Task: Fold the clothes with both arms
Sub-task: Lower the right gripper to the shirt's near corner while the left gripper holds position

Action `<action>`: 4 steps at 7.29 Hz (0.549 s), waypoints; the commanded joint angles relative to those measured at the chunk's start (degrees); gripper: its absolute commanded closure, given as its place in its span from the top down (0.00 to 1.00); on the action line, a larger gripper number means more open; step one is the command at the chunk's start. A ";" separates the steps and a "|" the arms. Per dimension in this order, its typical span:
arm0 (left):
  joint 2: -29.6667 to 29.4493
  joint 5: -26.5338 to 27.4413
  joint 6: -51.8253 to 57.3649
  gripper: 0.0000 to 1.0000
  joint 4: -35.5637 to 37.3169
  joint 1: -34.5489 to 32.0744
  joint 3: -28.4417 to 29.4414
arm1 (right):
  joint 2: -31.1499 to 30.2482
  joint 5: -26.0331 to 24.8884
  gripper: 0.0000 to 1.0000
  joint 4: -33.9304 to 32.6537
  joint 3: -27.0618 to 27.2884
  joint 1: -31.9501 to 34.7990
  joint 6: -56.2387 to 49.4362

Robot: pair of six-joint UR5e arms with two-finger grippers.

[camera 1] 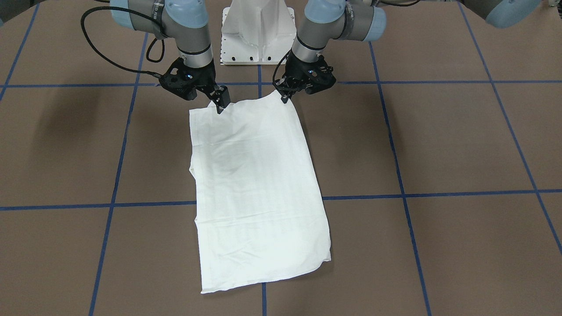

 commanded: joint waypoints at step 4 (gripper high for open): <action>0.00 0.09 0.01 0.00 0.00 -0.23 0.00 | 0.07 -2.17 1.00 6.55 -6.24 -3.26 6.97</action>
